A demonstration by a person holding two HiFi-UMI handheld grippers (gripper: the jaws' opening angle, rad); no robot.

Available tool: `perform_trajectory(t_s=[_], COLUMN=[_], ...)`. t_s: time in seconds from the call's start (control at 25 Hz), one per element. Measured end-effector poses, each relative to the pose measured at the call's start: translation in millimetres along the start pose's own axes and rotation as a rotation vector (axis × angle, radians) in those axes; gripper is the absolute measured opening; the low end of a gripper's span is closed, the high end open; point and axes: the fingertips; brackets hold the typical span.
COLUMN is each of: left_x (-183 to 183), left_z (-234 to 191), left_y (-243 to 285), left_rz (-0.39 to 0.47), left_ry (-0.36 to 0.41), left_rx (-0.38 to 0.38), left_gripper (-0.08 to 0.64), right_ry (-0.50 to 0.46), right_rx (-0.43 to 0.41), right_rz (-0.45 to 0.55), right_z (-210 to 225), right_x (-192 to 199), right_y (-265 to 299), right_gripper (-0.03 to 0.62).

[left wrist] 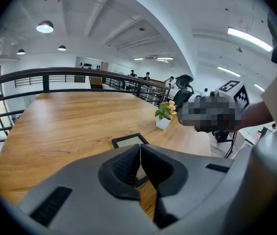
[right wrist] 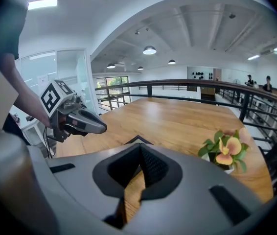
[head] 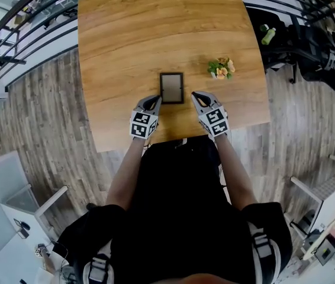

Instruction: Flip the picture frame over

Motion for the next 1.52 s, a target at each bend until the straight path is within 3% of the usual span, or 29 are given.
perform_trajectory(t_s=[0.52,1.32,1.52], left_x=[43.2,61.8,60.3], left_z=[-4.4,-17.7,-19.8], left_y=[19.7,43.1,50.2], left_rz=[-0.078,-0.117,-0.110], left_ry=[-0.052,-0.083,-0.103], left_rx=[-0.025,-0.071,-0.095], left_gripper=[0.021,0.025,0.055], right_ry=[0.032,0.073,0.097], right_rx=[-0.072,-0.081,-0.078], right_rz=[-0.059,-0.071,-0.069], right_z=[-23.8,-21.7,-19.3], right_x=[36.8,59.5,58.0], right_y=[15.8,23.8,19.9], right_gripper=[0.005,0.005,0.005])
Point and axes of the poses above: the fingertips, and each gripper's own axes: y forward along the fingers, z to its right, x out of its underside, and after that the axes turned 1 degree about x, right-handed
